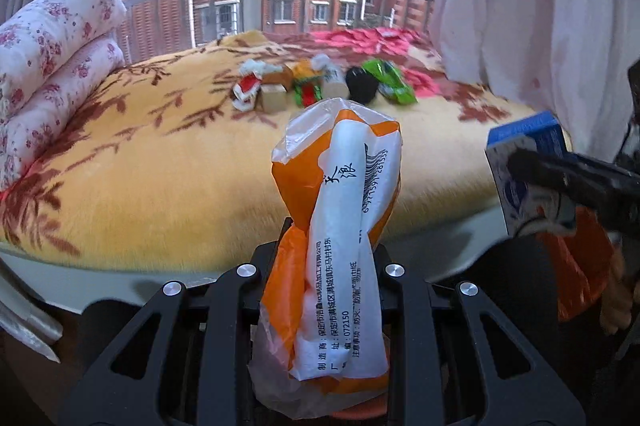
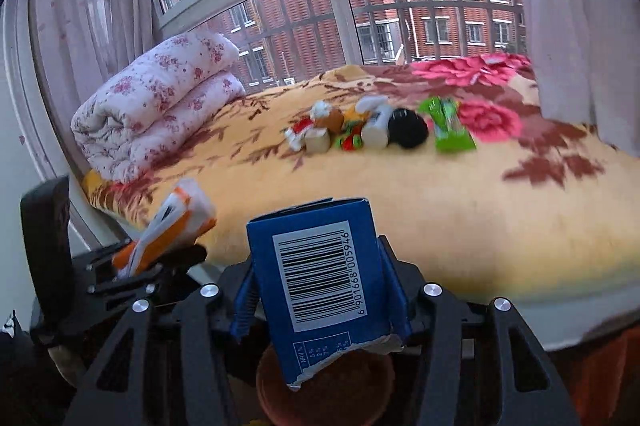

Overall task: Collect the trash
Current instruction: 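Grasp the blue milk carton with the right tool while the left tool holds the bread bag, then drop the bread bag and milk carton into the orange bucket with both tools, then grasp the green snack bag with the right tool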

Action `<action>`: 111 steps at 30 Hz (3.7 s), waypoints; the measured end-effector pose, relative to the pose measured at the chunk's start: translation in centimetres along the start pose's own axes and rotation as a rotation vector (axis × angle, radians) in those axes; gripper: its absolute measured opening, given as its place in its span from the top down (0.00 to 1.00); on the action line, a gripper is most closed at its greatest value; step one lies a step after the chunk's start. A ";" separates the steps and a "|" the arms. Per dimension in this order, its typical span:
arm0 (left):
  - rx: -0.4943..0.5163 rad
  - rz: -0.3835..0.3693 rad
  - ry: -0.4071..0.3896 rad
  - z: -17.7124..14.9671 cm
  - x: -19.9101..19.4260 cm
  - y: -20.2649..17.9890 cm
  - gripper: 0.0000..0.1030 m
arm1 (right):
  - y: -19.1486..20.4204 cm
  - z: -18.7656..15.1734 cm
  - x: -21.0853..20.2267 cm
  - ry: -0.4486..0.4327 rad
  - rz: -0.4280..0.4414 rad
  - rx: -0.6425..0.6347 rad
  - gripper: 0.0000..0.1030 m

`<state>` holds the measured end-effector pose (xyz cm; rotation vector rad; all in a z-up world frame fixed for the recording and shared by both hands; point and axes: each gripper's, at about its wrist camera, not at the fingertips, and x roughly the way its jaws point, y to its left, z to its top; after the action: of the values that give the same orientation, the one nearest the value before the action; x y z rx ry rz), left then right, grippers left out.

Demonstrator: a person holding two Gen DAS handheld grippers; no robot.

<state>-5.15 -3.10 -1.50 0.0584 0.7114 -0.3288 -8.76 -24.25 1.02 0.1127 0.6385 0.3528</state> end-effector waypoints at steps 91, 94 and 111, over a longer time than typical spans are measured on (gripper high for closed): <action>-0.127 0.109 0.071 7.9 10.6 4.9 0.16 | -19.7 17.8 29.4 0.323 -0.223 0.145 0.73; -0.135 0.089 0.102 9.0 12.1 5.0 0.16 | -18.8 17.7 27.6 0.255 -0.242 0.148 0.79; -0.328 -0.155 0.186 15.6 22.7 8.7 0.16 | -13.4 6.4 10.4 -0.023 -0.092 0.229 0.77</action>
<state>23.52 -3.72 -4.93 -0.2812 0.9491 -0.3536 6.68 -33.07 -2.55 0.3044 0.6576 0.1884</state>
